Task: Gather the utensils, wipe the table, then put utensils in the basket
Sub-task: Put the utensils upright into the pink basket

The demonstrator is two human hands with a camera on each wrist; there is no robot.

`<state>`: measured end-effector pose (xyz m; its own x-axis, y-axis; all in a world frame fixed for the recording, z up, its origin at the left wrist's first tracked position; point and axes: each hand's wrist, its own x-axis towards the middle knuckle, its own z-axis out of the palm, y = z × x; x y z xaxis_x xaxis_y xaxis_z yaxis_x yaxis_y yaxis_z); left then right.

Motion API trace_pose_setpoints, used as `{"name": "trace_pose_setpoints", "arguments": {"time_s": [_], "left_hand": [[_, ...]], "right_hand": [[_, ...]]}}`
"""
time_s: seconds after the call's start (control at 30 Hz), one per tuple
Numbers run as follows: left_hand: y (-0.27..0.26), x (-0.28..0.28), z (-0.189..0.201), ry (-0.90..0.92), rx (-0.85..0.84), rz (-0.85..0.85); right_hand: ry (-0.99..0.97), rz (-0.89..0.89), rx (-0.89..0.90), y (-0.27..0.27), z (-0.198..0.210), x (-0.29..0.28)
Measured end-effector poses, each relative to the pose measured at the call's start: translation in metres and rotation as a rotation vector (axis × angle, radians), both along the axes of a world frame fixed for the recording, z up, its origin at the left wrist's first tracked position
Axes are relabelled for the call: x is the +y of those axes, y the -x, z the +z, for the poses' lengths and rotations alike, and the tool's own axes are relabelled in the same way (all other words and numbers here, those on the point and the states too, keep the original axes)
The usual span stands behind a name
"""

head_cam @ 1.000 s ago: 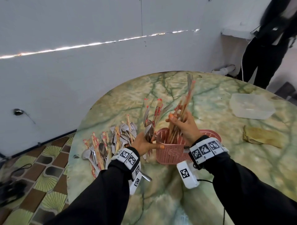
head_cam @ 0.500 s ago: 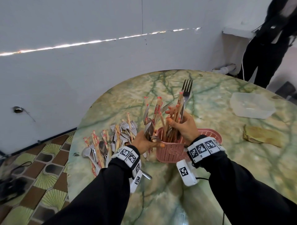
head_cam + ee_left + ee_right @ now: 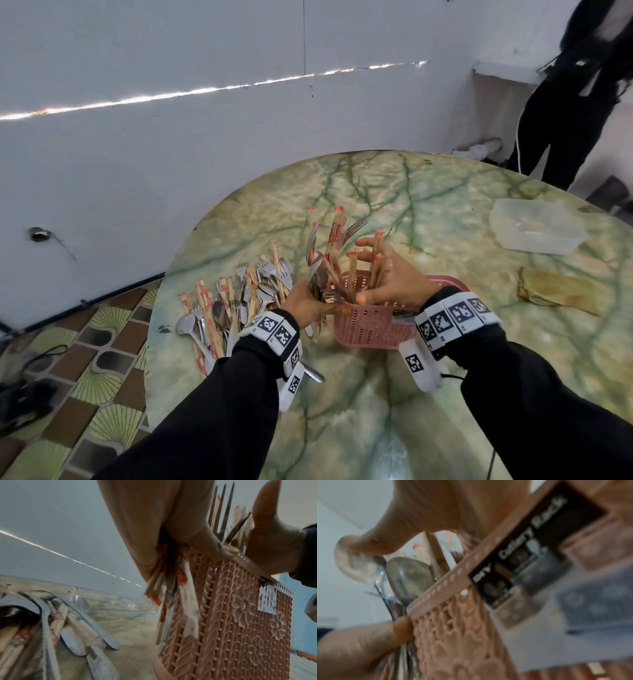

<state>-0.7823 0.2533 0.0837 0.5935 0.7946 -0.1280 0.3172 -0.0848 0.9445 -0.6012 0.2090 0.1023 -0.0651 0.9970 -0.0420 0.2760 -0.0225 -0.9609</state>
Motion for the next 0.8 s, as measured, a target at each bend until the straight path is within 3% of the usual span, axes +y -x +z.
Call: {"name": "trace_pose_setpoints", "arguments": {"time_s": [0.13, 0.2, 0.4, 0.57, 0.8], "left_hand": [[-0.001, 0.0, 0.002, -0.036, 0.026, 0.0], [-0.001, 0.0, 0.006, -0.078, 0.082, -0.017], [0.0, 0.002, 0.008, -0.124, 0.075, -0.05], [-0.001, 0.005, 0.0, -0.047, 0.025, -0.033], [-0.001, 0.006, -0.002, -0.004, 0.009, -0.034]], "right_hand": [[-0.03, -0.019, -0.613, 0.012, -0.015, 0.0], [-0.082, -0.088, -0.719, 0.022, -0.013, -0.002], [-0.184, -0.216, -0.655, 0.033, -0.013, -0.001], [-0.178, -0.333, -0.325, 0.028, -0.014, 0.0], [-0.053, -0.479, -0.059, 0.026, -0.007, 0.007]]}}
